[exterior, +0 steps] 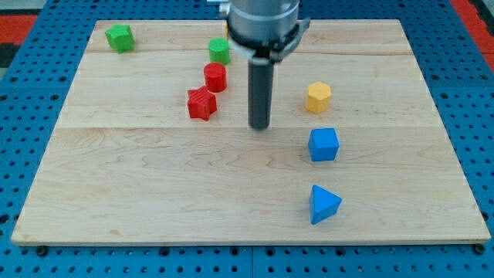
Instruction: Push the blue triangle towards the top of the board
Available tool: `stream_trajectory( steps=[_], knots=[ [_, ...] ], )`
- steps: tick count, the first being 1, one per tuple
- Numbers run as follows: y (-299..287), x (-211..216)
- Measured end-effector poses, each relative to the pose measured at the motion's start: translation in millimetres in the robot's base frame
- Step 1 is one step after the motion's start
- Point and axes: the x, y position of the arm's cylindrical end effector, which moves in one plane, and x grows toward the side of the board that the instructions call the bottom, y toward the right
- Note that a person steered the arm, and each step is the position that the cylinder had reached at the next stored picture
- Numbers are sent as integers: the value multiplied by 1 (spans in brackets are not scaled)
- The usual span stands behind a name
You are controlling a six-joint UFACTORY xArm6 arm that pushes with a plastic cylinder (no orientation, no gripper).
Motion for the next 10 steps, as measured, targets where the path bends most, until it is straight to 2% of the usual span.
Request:
stream_trajectory(
  steps=[1, 2, 3, 6, 8, 10],
  knots=[
    [1, 84],
    [50, 131],
    [91, 134],
    [115, 78],
    [158, 23],
    [164, -37]
  ],
)
